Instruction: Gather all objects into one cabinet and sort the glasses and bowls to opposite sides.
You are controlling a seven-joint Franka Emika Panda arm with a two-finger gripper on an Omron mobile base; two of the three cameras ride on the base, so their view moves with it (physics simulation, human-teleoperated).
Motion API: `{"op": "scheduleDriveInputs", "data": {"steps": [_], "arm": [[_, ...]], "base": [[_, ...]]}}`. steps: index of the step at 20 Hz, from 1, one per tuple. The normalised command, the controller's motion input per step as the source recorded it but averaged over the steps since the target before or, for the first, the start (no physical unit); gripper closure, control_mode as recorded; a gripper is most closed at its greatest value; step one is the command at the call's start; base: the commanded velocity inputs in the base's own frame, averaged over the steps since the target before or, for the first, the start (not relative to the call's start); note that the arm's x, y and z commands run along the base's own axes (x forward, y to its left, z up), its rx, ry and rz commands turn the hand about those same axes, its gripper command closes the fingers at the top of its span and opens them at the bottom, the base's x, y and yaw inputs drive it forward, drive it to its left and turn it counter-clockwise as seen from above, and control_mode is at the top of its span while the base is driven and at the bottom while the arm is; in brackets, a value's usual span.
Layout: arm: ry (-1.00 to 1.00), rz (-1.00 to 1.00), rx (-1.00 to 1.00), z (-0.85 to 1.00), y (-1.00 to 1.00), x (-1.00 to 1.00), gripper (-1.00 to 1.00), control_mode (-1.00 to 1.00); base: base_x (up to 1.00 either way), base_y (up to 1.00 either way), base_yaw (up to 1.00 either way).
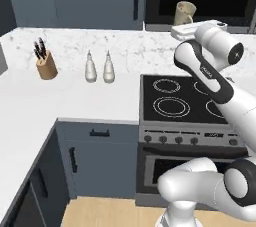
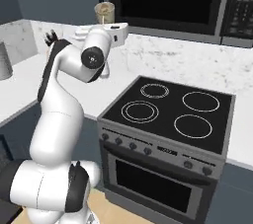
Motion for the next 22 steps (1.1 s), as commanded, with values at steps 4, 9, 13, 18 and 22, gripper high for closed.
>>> {"op": "scheduleDriveInputs", "data": {"steps": [4, 9, 13, 18, 22], "arm": [[0.0, 0.0, 0.0, 0.0, 0.0, 0.0, 1.0, 1.0], [0.0, 0.0, 0.0, 0.0, 0.0, 0.0, 1.0, 1.0], [0.0, 0.0, 0.0, 0.0, 0.0, 0.0, 1.0, 1.0], [0.0, 0.0, 0.0, 0.0, 0.0, 0.0, 1.0, 1.0], [0.0, 0.0, 0.0, 0.0, 0.0, 0.0, 1.0, 1.0]], "base": [[-0.07, 1.0, 0.49], [-0.13, 0.93, 0.55], [-0.23, 0.82, 0.53], [-0.22, 0.31, 0.26], [-0.25, 0.0, 0.02]]}}
